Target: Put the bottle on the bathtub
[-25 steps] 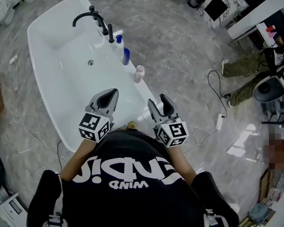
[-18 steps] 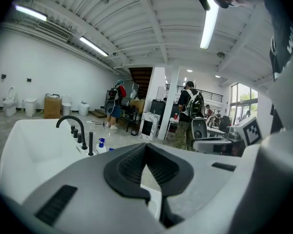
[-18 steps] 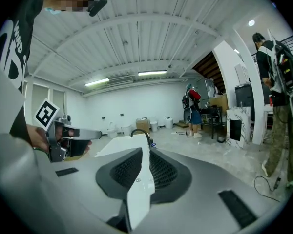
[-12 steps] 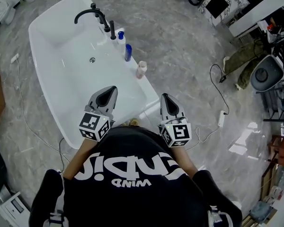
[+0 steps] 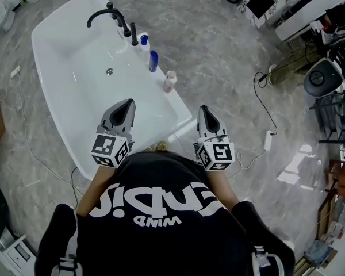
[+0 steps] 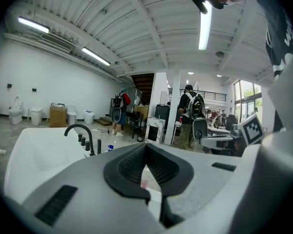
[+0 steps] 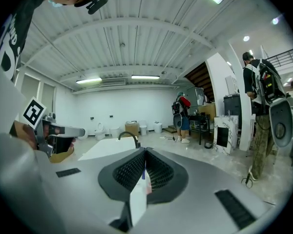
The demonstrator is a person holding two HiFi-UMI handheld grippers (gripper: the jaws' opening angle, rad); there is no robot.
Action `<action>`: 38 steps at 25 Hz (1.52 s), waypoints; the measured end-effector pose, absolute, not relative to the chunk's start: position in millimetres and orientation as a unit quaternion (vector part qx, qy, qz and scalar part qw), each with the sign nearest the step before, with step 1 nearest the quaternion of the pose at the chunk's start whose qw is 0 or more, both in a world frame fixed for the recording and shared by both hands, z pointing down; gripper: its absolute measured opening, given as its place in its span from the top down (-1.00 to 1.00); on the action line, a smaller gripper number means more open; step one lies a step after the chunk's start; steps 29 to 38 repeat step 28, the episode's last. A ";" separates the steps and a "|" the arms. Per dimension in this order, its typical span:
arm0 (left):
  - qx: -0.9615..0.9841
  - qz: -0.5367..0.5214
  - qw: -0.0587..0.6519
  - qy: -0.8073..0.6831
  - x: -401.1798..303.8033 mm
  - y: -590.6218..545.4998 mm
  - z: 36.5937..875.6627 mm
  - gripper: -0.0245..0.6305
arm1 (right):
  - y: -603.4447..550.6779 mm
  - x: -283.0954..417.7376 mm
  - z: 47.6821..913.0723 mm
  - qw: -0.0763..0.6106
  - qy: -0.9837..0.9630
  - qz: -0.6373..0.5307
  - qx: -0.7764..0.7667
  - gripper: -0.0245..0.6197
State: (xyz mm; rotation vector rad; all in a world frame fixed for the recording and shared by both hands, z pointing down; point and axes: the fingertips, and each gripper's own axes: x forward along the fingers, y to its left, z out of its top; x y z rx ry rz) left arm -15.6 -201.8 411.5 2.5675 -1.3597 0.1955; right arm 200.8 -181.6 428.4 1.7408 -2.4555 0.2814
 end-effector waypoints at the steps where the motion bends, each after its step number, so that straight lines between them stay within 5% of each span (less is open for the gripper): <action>1: 0.875 0.066 0.114 -0.466 -16.9 -202.8 410.8 0.90 | -181.7 200.4 428.9 0.060 -0.810 0.093 0.575 0.85; 38: 0.863 0.070 0.128 -0.484 -34.8 -188.5 417.3 0.90 | -164.9 201.9 436.5 0.064 -0.800 0.108 0.587 0.85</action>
